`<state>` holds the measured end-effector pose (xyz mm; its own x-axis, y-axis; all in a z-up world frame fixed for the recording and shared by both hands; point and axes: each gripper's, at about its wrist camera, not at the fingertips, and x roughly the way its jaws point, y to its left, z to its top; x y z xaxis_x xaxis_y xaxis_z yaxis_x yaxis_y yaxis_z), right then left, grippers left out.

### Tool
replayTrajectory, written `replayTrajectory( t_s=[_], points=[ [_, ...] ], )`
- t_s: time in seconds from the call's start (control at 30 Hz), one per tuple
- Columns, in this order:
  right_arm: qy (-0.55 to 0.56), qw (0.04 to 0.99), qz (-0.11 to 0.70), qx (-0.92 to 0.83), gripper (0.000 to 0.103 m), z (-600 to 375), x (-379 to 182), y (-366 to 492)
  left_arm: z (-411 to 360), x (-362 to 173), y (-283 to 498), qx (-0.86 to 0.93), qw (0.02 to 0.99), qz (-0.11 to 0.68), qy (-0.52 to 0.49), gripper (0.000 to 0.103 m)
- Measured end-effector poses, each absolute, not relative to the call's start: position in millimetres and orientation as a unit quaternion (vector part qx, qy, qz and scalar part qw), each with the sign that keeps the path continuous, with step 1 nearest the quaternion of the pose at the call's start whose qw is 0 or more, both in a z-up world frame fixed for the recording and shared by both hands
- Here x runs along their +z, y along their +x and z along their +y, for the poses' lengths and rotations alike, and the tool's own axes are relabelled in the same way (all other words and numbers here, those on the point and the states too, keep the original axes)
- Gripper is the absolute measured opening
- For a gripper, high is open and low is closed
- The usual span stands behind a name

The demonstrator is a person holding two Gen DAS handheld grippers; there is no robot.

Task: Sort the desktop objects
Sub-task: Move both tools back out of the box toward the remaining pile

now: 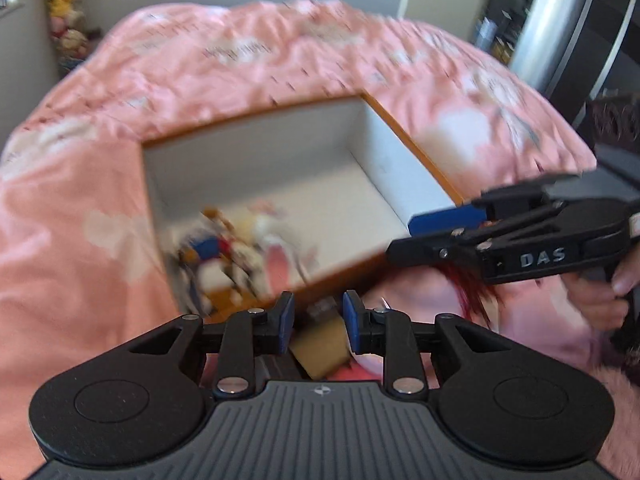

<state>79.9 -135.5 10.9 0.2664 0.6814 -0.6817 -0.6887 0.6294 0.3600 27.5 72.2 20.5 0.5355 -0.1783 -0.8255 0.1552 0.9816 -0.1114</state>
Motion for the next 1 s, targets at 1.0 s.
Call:
replayTrajectory(
  t_s=[1.0],
  points=[
    [-0.1, 0.777, 0.442, 0.437, 0.04, -180.1, -16.6, 15.9, 21.6, -11.8, -8.5, -0.173, 0.797, 0.576, 0.059, 0.029]
  ],
)
